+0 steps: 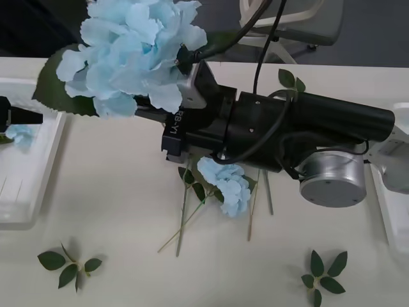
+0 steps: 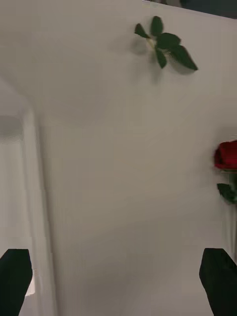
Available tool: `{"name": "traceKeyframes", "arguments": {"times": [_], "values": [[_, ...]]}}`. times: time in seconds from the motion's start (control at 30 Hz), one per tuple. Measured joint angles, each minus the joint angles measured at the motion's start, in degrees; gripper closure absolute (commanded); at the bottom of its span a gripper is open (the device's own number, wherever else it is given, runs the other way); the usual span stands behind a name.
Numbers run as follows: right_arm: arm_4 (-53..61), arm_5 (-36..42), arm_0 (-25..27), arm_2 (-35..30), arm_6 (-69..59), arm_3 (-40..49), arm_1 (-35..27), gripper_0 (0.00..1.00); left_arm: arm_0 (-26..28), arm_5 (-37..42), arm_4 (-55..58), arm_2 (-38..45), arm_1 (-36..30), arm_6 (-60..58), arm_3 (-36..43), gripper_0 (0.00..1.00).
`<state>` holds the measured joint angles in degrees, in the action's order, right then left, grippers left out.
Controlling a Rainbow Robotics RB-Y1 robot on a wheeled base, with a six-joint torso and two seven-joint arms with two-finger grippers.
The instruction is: Put the red flowers into the right box and the blue flowers into the left box
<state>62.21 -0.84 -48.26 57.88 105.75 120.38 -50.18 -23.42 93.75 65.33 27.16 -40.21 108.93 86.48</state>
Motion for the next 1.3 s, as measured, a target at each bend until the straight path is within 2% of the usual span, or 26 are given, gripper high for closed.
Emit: {"name": "traceKeyframes", "arguments": {"times": [0.13, 0.37, 0.53, 0.7, 0.93, 1.13, 1.3], "values": [[0.1, 0.0, 0.0, -0.5, -0.7, 0.4, 2.2, 1.00, 1.2, 0.1, 8.2, 0.2, 0.4, 16.1, 0.0, 0.00], [1.2, 0.0, -1.4, -0.5, -0.8, 0.4, 5.4, 1.00, 5.7, 0.3, 16.7, 3.2, 6.2, 28.9, 0.0, 0.00], [1.3, 0.0, -3.0, -0.5, -2.4, 0.4, 6.9, 1.00, 7.9, 4.5, 20.7, 6.4, 11.2, 42.0, 0.0, 0.00], [2.2, 0.0, -3.7, -0.5, -2.5, 0.4, 7.9, 1.00, 9.4, 6.6, 26.3, 7.5, 14.4, 43.9, 0.0, 0.00], [2.2, 0.0, -3.7, -0.5, -3.0, 0.4, 7.9, 1.00, 9.7, 11.4, 34.4, 7.3, 15.6, 43.9, 0.0, 0.00], [2.2, 0.0, -3.7, -0.5, -4.1, 0.4, 7.9, 1.00, 9.7, 12.2, 41.1, 3.7, 15.6, 43.9, 0.0, 0.00], [2.7, 0.0, -3.7, -0.5, -4.1, 0.4, 7.8, 1.00, 9.6, 12.2, 41.6, 0.6, 15.6, 43.9, 1.0, 0.00]]}}
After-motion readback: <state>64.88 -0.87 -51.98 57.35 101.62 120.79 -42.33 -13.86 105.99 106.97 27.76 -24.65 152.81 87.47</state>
